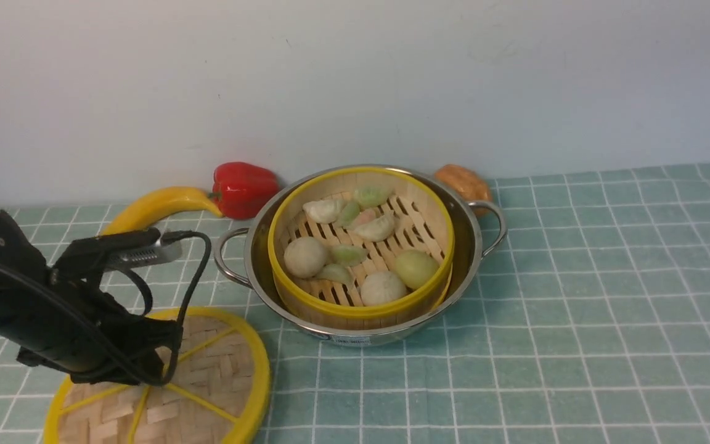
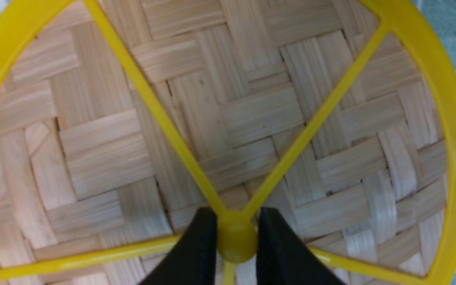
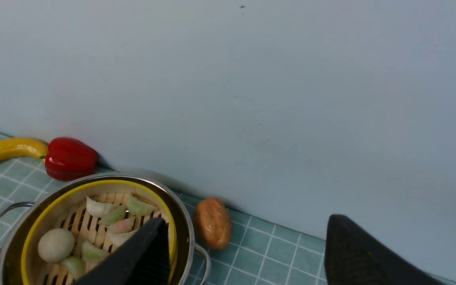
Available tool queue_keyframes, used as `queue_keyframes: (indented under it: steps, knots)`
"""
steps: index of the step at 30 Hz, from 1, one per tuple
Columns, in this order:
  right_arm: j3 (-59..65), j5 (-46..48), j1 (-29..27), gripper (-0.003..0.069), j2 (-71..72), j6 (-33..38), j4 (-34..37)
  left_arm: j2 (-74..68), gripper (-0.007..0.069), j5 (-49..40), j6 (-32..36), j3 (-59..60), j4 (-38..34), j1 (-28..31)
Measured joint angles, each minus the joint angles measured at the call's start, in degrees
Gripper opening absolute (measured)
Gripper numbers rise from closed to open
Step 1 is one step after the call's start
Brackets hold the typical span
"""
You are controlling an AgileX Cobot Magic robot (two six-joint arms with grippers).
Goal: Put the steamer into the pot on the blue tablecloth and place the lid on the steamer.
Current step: 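Grasp the bamboo steamer lid lying on the table by its centre knob, then place the yellow bamboo steamer lid onto the steamer in the pot with the left gripper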
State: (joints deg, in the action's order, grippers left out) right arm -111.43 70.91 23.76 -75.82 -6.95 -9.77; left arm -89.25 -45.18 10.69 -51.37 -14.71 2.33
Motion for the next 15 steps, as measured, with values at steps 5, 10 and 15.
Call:
queue_keyframes:
  steps: [5, 10, 15]
  knots:
    - [0.1, -0.1, 0.0, 0.0513, 3.4, 0.0, -4.8, 4.8, 0.0118, -9.6, -11.2, -10.5, 16.9, 0.4]
    - [0.2, -0.1, 0.0, 0.0513, 9.2, -0.6, -6.4, 5.4, 0.0118, -13.3, -13.3, -23.1, 21.0, -5.4]
    - [0.2, -0.2, 0.0, 0.0513, 14.3, -2.6, -4.9, -0.8, 0.0118, -12.8, -13.6, -31.8, 19.8, -16.4]
